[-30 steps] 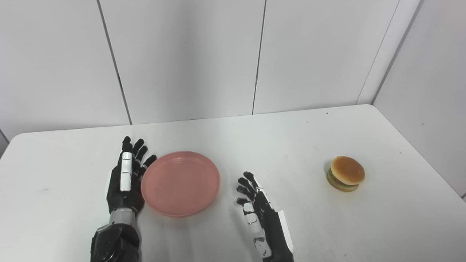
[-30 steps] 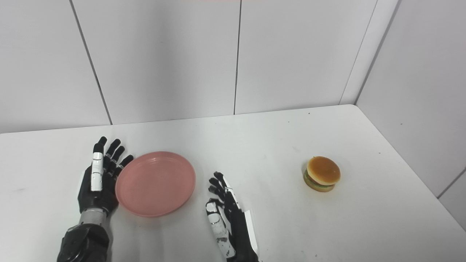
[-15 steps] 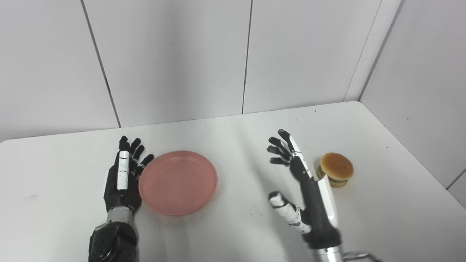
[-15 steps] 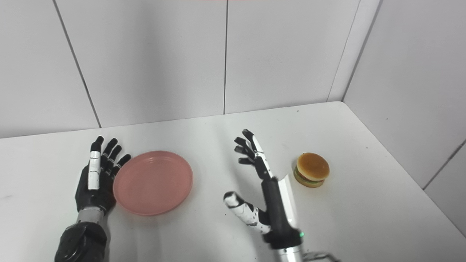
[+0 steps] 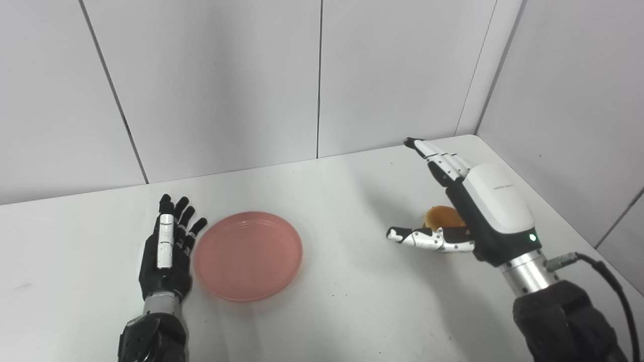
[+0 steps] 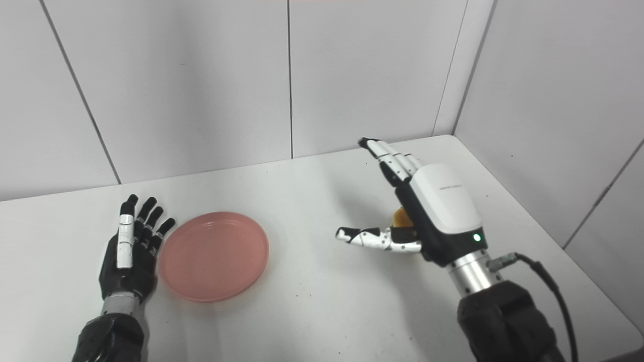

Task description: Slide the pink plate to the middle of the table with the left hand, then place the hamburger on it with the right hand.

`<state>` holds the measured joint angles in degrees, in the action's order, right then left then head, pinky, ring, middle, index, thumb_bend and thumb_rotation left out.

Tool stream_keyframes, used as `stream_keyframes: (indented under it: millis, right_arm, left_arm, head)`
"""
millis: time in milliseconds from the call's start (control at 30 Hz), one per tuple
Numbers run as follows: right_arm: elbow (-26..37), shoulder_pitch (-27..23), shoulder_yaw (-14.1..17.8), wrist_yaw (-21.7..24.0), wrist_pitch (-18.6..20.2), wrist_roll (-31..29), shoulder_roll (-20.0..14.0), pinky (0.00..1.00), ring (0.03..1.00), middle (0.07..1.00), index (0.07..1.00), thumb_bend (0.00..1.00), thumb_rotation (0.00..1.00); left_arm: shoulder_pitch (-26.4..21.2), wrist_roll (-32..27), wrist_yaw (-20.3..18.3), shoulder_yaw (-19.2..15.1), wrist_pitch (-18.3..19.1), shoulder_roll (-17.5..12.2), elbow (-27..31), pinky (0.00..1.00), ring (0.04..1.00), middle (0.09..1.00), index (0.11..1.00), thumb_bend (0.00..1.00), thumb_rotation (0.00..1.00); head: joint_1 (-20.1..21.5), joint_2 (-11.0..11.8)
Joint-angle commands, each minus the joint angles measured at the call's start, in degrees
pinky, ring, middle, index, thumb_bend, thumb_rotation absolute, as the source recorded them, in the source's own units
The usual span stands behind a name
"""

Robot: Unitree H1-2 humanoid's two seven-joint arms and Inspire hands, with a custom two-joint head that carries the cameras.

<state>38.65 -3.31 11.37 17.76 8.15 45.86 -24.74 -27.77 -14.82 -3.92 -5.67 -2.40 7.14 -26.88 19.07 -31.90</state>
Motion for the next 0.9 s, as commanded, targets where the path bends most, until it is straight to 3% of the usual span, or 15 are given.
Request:
stream_keyframes:
  millis: [0,433,867]
  right_arm:
    - [0.05,-1.72,0.71,-0.33,0.63,1.41,-1.33,0.72,0.850,0.884,0.875,0.93,0.79]
    - [-12.08,-4.03,0.28,-1.16,0.27,8.41,-6.14,0.71,0.859,0.879,0.862,0.98,0.76]
    - [-19.37,-5.99,-3.16,-1.19,2.85,11.15,-5.87,0.76,0.859,0.881,0.863,0.94,0.69]
  left_arm:
    - [0.62,0.35,0.74,-0.03,1.44,-0.18,-0.70,0.83,0.941,0.935,0.987,0.75,0.71]
    - [0.53,0.21,0.50,-0.25,1.60,-0.17,-0.81,0.83,0.943,0.940,0.988,0.77,0.70]
    - [0.82,0.07,0.50,-0.52,1.63,-0.14,-0.83,0.84,0.948,0.939,0.991,0.78,0.70]
  head:
    - [-0.05,0.01]
    - [-0.30,-0.14]
    - [-0.35,-0.29]
